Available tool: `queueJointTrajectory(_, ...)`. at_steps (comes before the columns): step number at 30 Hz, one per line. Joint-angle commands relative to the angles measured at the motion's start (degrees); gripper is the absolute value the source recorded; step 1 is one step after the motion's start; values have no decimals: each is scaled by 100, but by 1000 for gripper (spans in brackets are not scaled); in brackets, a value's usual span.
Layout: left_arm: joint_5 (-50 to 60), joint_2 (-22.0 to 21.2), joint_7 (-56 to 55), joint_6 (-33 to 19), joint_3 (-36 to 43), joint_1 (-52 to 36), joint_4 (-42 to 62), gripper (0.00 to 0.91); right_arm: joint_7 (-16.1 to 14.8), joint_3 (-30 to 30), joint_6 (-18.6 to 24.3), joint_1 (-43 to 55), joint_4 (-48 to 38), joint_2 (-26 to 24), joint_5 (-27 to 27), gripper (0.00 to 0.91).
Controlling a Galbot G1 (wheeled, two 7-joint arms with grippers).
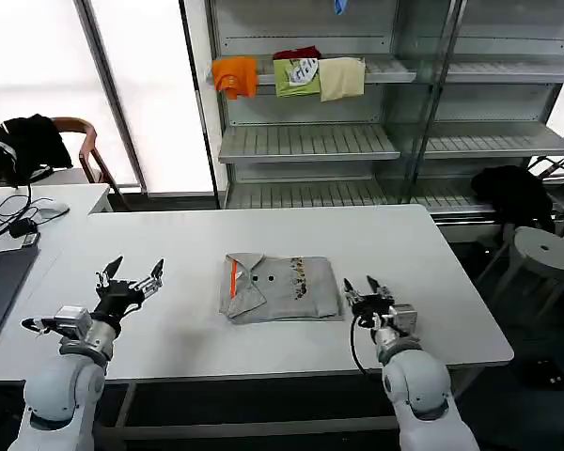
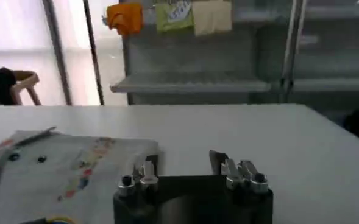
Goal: Fold and organize the clothes.
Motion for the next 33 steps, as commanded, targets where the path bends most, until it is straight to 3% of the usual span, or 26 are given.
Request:
queueJointTrajectory(1,-346,13,-73,-118,-25,25,66,907,-50,758,689,-346,325,-589,-1851,907)
queueJointTrajectory(3,-617,27,-124,-97,-24,30,67,907,58,782,570,-338,403,-667,-1749,907)
queueJointTrajectory(8,-943,46,-237,-130,8,-20,148,907,-415,943,447,-403,602,-817,-1759,907)
queueJointTrajectory(12,-901,67,-256,-271,81,13,241,907,-604,944,355,-408,627,-807,-1703,907)
queueJointTrajectory(17,-808,116,-244,-369,158,106,285,907,-849,960,256,-336,515,-792,-1367,907)
queueJointTrajectory(23,-575,195,-233,-589,198,223,319,907,-1196,1067,442,-265,358,-821,-944,907)
queueJointTrajectory(26,-448,225,-241,-877,240,303,317,907,-1201,1083,430,-237,399,-850,-821,907)
queueJointTrajectory(33,-454,192,-310,-892,225,289,326,907,-1206,1072,388,-227,415,-826,-798,907)
